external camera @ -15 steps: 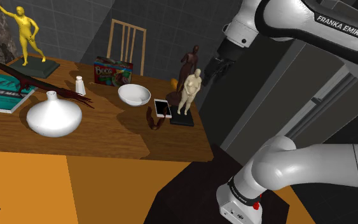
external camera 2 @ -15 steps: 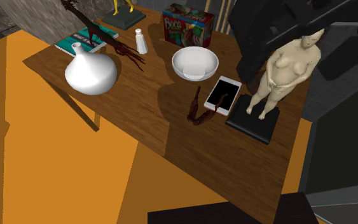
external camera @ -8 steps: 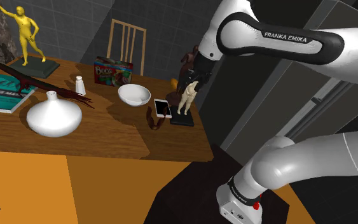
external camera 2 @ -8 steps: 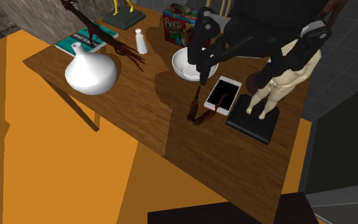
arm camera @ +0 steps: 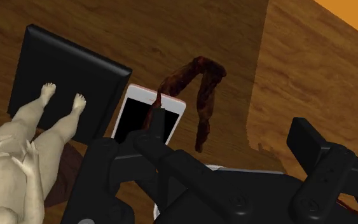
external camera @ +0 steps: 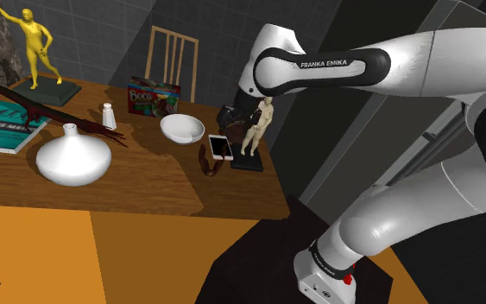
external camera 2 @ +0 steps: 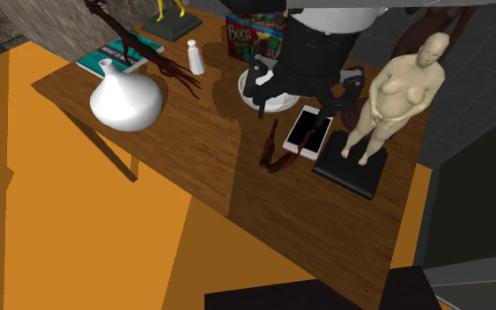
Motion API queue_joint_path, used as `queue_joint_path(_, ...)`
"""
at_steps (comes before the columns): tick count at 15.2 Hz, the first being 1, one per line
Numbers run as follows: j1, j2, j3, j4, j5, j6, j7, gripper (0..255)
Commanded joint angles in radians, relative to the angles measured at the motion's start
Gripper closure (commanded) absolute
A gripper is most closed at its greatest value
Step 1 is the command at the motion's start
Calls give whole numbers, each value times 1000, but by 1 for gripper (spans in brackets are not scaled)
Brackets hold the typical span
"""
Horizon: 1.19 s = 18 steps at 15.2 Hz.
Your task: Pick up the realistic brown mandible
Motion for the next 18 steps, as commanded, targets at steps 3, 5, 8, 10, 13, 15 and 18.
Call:
queue_joint_path(3,-18,152,25,42,-27,104,91,0)
queue_joint_path(5,-25,230,31,72,-47,147,137,0)
queue_joint_path(8,-30,348,34,126,-82,203,208,0)
queue_joint_path(10,-30,426,30,167,-106,234,255,0)
queue_joint_path(13,-26,482,24,181,-123,273,279,0)
queue_joint_path(15,-25,499,23,174,-128,298,282,0)
queue_joint_path(18,-23,527,20,164,-136,334,287,0)
